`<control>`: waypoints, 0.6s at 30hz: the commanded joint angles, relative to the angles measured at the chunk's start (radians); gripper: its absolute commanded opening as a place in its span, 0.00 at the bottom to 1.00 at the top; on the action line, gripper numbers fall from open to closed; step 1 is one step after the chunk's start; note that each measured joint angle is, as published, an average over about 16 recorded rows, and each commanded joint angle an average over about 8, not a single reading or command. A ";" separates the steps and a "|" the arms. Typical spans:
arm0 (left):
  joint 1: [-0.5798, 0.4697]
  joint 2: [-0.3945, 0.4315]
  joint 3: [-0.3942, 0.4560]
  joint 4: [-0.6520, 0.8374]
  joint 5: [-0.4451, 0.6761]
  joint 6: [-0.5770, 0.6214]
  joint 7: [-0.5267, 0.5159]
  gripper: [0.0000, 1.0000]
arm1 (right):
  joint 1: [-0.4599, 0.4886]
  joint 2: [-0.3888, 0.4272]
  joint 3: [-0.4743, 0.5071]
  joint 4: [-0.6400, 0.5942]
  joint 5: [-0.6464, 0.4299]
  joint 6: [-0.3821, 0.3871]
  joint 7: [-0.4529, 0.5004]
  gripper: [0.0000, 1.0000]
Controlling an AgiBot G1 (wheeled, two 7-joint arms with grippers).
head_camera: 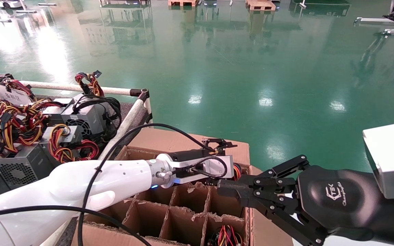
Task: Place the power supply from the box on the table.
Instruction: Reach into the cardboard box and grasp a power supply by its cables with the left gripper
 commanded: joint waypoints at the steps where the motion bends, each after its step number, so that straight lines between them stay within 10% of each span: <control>1: -0.001 0.001 -0.001 0.005 -0.004 0.004 0.004 0.00 | 0.000 0.000 0.000 0.000 0.000 0.000 0.000 0.00; 18: -0.005 0.014 -0.005 0.049 -0.039 0.042 0.033 0.00 | 0.000 0.000 0.000 0.000 0.000 0.000 0.000 0.00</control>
